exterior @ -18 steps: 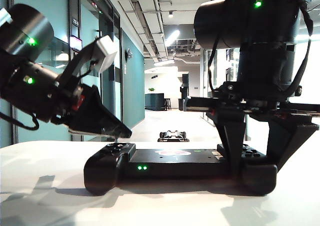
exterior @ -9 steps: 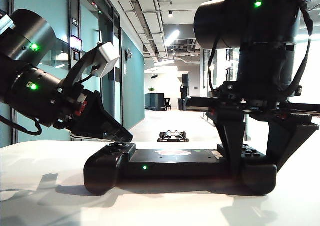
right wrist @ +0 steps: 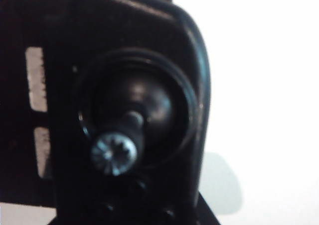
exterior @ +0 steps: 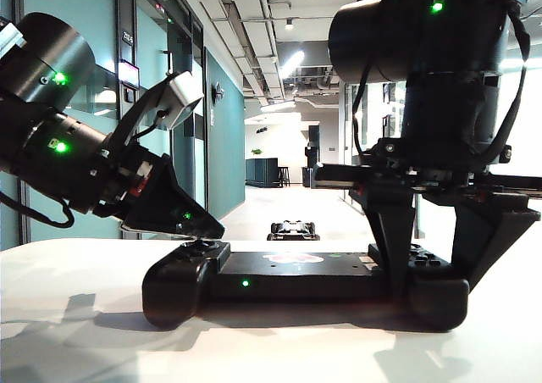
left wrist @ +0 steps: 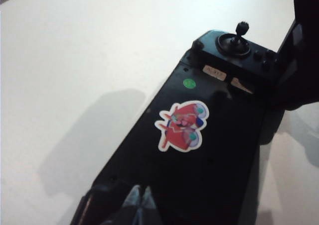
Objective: Push the left joystick on the remote control sitting on the white table forward to make the robot dog walk in a straight line until it approaches the door.
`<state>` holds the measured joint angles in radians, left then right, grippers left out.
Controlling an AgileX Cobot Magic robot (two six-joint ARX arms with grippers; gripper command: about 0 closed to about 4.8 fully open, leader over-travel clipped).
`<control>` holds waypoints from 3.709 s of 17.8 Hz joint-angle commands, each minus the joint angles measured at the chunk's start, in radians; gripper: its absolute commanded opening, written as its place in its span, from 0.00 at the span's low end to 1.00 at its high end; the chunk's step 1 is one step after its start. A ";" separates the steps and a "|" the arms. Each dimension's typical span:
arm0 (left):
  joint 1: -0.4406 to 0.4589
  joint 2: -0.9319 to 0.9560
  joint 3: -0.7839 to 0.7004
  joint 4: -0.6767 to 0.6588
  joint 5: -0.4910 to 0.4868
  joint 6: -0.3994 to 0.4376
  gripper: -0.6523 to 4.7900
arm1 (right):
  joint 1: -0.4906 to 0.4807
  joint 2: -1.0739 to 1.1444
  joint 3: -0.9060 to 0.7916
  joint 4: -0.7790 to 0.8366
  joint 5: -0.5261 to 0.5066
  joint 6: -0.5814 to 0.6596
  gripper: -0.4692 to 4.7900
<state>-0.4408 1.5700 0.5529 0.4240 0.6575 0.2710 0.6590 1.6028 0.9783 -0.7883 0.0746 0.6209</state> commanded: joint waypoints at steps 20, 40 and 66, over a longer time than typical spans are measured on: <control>0.001 -0.002 0.002 0.027 -0.010 -0.017 0.11 | 0.000 0.001 -0.006 -0.042 -0.002 0.001 0.46; 0.000 -0.830 0.195 -0.729 -0.446 -0.308 0.11 | -0.001 0.000 -0.003 -0.008 0.025 -0.035 0.75; 0.000 -1.443 -0.077 -0.875 -0.531 -0.305 0.11 | 0.005 -0.734 -0.128 0.300 0.002 -0.449 0.09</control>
<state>-0.4408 0.1463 0.4961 -0.4667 0.1345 -0.0376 0.6643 0.8856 0.8558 -0.5301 0.0753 0.1764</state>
